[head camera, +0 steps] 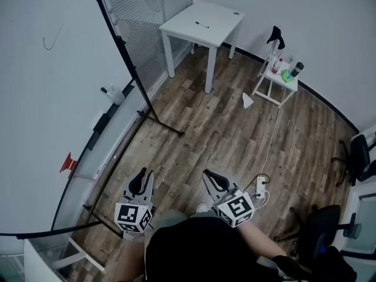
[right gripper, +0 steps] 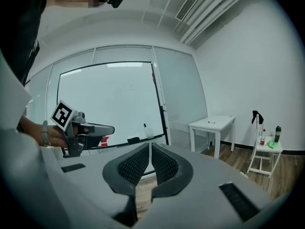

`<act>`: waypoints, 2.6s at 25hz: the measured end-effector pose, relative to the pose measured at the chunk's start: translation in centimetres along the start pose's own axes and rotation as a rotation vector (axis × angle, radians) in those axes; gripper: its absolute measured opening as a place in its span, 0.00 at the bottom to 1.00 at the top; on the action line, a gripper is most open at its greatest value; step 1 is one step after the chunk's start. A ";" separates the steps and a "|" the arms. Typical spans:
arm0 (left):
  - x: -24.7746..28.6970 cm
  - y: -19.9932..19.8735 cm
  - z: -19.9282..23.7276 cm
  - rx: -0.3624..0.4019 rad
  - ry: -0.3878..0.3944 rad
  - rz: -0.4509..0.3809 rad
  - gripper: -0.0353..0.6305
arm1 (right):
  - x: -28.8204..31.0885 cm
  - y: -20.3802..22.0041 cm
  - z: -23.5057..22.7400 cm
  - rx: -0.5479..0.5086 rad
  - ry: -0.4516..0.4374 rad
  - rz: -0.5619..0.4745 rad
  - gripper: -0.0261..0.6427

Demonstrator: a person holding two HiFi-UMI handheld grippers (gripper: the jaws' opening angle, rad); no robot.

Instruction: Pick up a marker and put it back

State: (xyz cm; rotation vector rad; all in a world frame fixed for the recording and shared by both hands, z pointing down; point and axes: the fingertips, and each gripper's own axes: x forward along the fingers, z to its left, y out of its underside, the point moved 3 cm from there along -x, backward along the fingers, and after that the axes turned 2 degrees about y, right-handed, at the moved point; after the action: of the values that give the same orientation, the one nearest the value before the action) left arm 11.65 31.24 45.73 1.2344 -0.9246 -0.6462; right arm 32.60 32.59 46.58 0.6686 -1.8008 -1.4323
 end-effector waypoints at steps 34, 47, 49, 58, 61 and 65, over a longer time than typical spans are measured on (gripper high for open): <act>20.6 -4.1 34.5 -0.103 -0.243 0.034 0.21 | 40.4 -9.5 -7.4 -0.044 -0.100 0.095 0.08; 24.3 -2.2 40.5 -0.221 -0.558 0.108 0.22 | 52.3 -12.5 -11.5 -0.113 -0.373 0.158 0.08; 24.9 -1.7 41.0 -0.240 -0.620 0.127 0.23 | 53.6 -13.0 -12.4 -0.127 -0.411 0.164 0.08; 26.7 -0.7 42.2 -0.318 -0.842 0.168 0.25 | 57.6 -14.1 -16.6 -0.146 -0.524 0.196 0.08; 26.8 -0.6 42.6 -0.337 -0.908 0.183 0.25 | 58.1 -14.0 -17.5 -0.155 -0.554 0.208 0.08; 27.2 -0.2 43.0 -0.377 -0.952 0.156 0.25 | 58.5 -13.8 -18.6 -0.160 -0.577 0.220 0.08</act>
State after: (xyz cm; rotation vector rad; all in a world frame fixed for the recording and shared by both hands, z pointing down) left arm -11.91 -12.94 54.68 0.4664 -1.5630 -1.2547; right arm 11.76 -26.79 48.26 -0.0423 -2.0716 -1.7020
